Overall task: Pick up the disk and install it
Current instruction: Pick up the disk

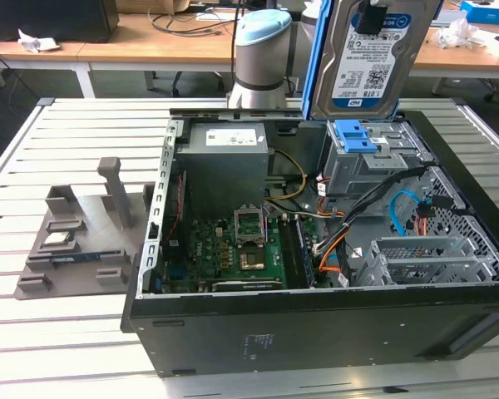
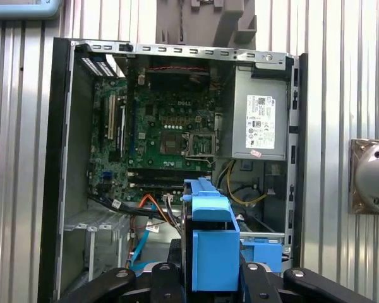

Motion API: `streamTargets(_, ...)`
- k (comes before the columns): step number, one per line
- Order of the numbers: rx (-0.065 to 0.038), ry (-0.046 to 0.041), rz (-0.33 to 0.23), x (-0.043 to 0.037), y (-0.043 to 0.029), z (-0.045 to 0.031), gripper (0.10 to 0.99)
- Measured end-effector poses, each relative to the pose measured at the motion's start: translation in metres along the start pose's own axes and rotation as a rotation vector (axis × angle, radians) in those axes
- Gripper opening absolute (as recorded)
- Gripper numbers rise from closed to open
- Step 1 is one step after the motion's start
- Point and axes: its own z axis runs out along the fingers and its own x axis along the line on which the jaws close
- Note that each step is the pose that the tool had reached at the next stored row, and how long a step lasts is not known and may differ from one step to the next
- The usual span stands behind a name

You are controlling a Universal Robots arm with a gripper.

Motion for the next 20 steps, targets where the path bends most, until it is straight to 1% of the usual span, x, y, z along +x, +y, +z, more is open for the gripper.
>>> streamTargets(3,0.0,-0.0001,0.0,0.0075,0.0002,0.0001,0.365)
streamTargets(11,0.0,0.0001,0.0,0.0222,0.0007,0.0002,0.365)
streamTargets(12,0.0,0.0,0.0,0.0245,0.0008,0.0003,0.365)
streamTargets(13,0.0,0.0,0.0,0.0286,0.0009,0.0004,0.365)
streamTargets(18,0.0,0.0,0.0,0.0369,0.0012,0.0005,0.365)
streamTargets(20,0.0,0.0,0.0,0.0451,0.0015,0.0007,0.365)
